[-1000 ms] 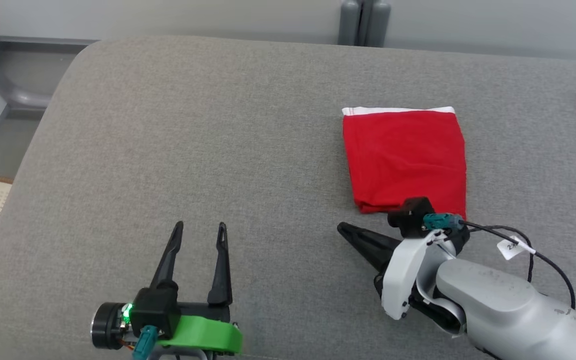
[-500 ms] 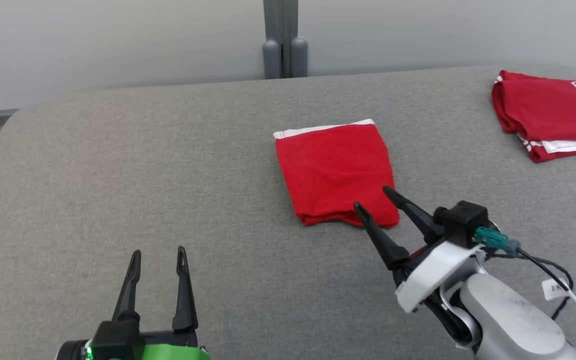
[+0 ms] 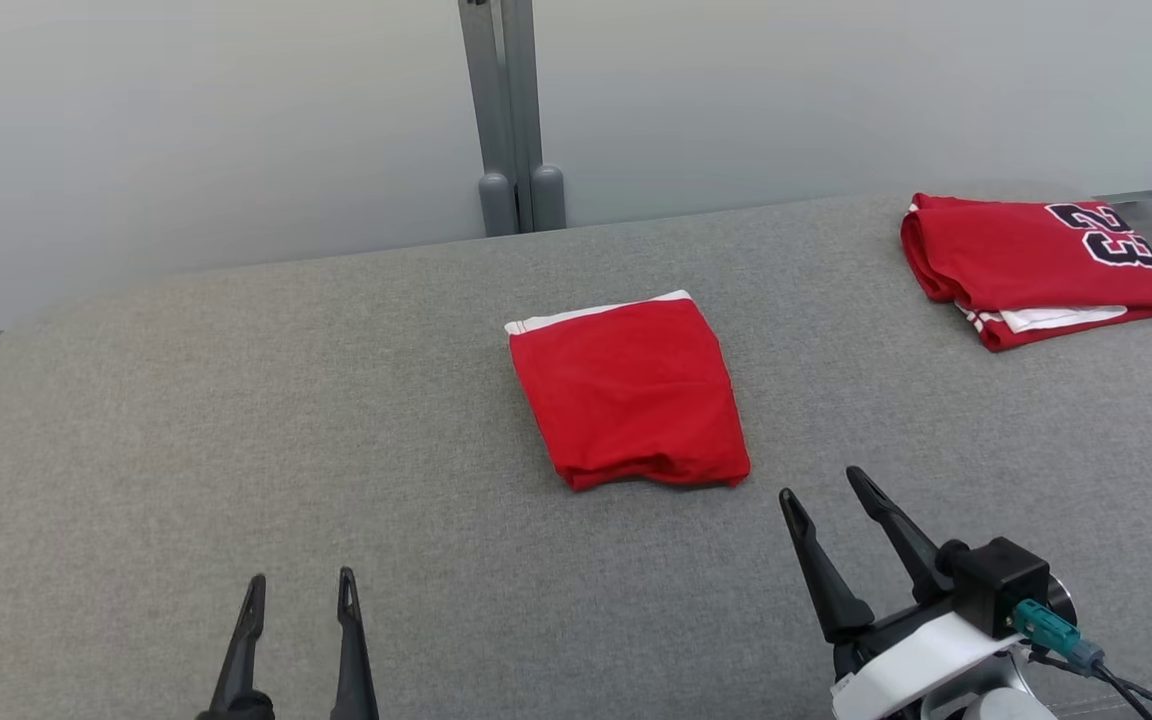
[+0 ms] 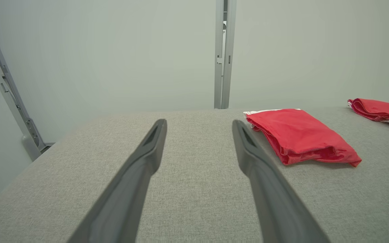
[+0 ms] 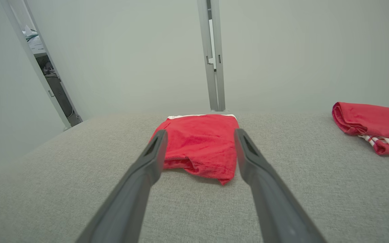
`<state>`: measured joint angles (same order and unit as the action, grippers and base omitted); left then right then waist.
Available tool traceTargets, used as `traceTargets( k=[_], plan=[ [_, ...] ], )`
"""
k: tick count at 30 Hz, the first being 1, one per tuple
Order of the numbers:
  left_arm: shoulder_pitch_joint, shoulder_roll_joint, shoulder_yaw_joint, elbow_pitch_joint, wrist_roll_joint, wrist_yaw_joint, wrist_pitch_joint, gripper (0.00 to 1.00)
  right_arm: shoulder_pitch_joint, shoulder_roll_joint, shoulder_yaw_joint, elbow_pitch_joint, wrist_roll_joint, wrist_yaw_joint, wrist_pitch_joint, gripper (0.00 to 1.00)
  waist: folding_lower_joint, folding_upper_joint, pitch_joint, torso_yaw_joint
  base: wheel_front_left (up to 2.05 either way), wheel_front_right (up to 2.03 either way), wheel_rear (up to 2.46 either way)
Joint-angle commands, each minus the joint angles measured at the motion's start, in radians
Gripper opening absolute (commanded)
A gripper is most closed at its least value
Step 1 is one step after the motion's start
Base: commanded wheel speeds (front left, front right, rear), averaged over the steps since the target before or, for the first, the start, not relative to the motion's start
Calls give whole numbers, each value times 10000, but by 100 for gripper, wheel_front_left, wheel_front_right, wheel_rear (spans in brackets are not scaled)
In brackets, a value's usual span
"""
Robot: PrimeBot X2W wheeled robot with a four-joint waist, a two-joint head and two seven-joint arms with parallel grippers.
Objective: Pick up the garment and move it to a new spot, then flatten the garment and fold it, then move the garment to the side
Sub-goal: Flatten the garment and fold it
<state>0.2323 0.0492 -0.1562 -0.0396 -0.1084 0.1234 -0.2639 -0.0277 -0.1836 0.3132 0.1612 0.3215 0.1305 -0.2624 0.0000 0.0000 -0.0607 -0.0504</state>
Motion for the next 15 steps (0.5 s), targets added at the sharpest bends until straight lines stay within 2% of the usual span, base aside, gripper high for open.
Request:
traceTargets(
  k=[1,15],
  plan=[
    [218,28,-31,-34,142,74,-1,100,133,28,-39,-28,-69,4,-26,100,0,0,-58,10,0,0,0],
    [385,30,-275,-293,263,162,-1,100,217,274,-615,114,107,4,-27,100,0,0,-106,206,0,0,0]
  ],
)
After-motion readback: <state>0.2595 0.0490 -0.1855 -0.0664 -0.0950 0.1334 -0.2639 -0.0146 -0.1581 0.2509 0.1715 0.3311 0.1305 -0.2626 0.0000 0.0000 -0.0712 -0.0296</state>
